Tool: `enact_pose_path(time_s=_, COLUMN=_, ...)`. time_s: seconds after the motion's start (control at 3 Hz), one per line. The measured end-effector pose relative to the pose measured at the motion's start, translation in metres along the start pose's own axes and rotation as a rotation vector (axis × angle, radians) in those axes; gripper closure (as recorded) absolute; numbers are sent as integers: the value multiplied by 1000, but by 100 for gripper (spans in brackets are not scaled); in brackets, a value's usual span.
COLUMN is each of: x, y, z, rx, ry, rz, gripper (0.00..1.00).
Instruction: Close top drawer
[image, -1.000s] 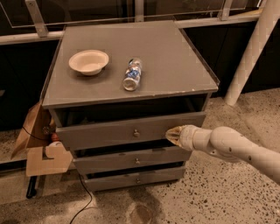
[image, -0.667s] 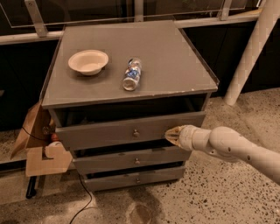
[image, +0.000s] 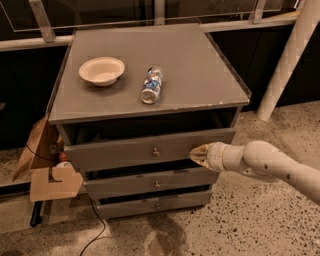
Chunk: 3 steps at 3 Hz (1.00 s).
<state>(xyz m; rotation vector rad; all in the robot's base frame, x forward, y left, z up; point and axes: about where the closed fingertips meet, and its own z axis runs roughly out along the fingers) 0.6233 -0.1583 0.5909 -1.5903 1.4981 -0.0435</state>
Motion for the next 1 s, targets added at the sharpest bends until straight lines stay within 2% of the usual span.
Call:
enact_pose_path(time_s=0.33, x=-10, y=15, z=-26, rx=-74, ry=-32, rz=64, gripper=100)
enact_pose_path(time_s=0.67, x=-24, y=38, z=-56, rx=-167, ry=-53, rz=162, gripper=100)
enact_pose_path(time_s=1.0, x=-28, y=42, z=-57, rx=-187, ry=-64, rz=166, gripper=81)
